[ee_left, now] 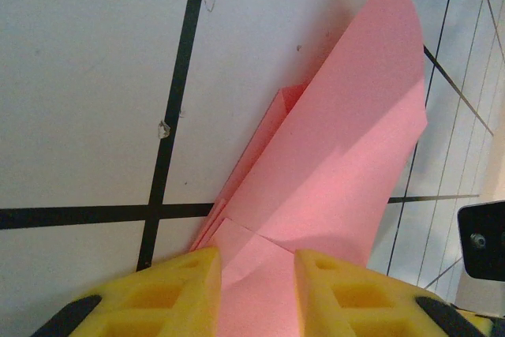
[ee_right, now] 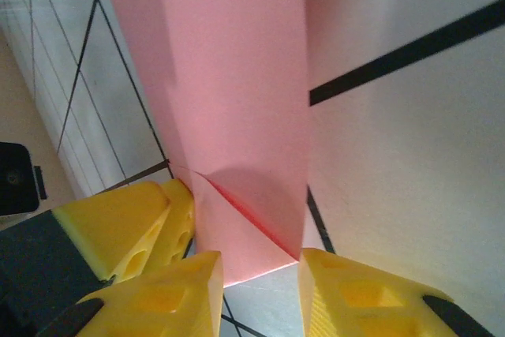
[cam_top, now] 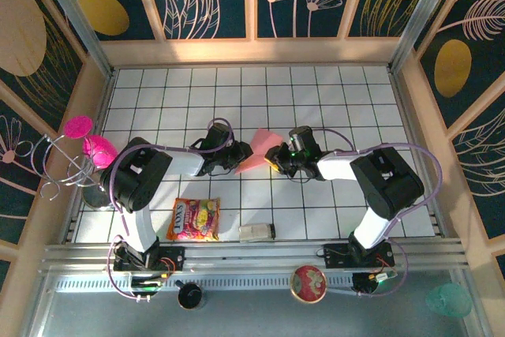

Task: Fold a paper plane with a square sheet of paper (pick it up from the middle)
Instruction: Move the paper to the center of the table, then fold the wing for the fifth time at the center of the table.

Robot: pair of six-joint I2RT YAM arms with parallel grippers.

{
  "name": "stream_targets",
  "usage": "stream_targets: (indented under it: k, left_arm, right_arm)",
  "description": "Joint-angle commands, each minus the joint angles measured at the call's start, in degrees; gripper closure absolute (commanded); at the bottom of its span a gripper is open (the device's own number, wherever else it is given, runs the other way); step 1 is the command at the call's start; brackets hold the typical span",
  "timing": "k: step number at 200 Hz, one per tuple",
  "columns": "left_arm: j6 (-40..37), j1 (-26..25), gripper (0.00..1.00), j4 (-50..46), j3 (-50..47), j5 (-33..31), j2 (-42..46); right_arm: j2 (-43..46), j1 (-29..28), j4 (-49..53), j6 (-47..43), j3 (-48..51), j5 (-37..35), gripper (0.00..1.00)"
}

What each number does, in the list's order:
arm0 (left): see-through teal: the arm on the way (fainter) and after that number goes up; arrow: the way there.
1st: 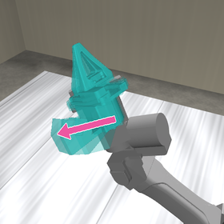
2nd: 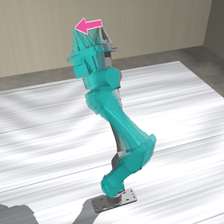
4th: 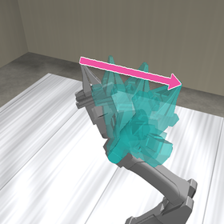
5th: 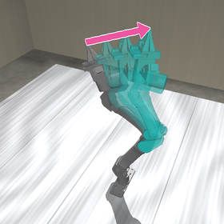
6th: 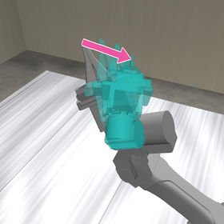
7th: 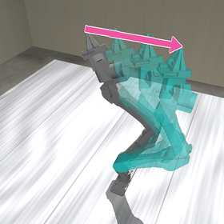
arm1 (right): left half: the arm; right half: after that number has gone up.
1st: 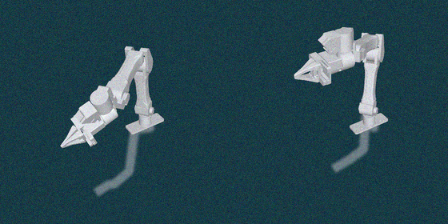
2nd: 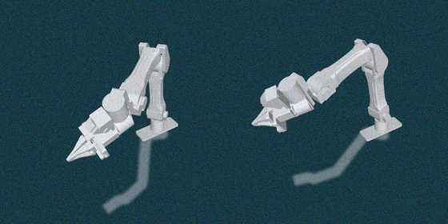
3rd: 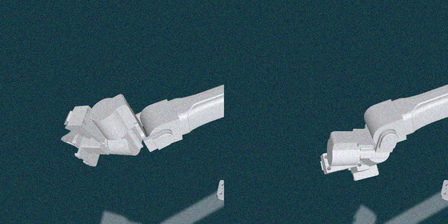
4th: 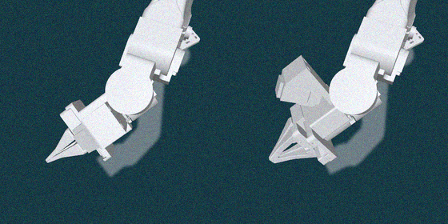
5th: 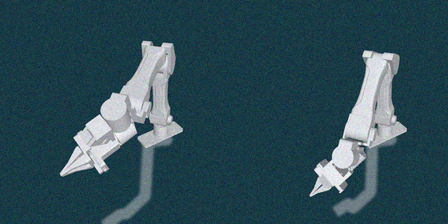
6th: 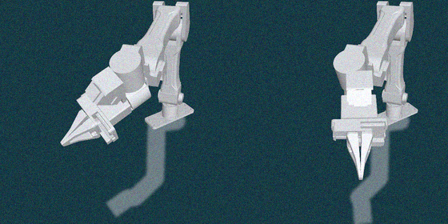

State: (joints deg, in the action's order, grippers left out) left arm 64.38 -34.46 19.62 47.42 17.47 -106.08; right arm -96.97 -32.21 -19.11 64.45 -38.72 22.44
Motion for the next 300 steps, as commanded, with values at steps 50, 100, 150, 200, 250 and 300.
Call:
stream_targets:
  k: [50, 100, 150, 200, 250, 300]
  left_arm:
    - [-0.40, -0.21, 0.70, -4.86, -0.49, -0.25, -0.27]
    - [-0.66, -0.21, 0.69, -5.49, -0.40, -0.75, 0.35]
    - [-1.32, -0.22, 0.69, -6.26, 0.13, -1.13, 0.53]
    - [-2.21, -0.20, 0.68, -7.21, 0.90, -1.46, 1.01]
    - [-8.28, -0.36, 0.61, -7.78, 1.80, -3.26, 5.76]
    - [-22.72, -3.35, 0.57, -7.85, 0.29, -10.68, 12.15]
  right_arm:
    - [-1.99, 0.13, -9.15, -0.15, -0.83, 2.34, 0.73]
    - [-2.79, 0.39, -10.09, 0.32, -0.14, 2.26, 0.76]
    - [-1.65, 0.55, -8.88, 1.11, 1.09, 0.94, 0.77]
    - [-2.30, 0.55, -10.39, 2.83, 1.45, 1.60, 0.87]
    - [-1.13, 0.52, -9.47, 2.70, 1.11, 0.62, 1.00]
    - [1.65, 2.66, -8.60, 3.19, 0.95, 0.58, 1.00]
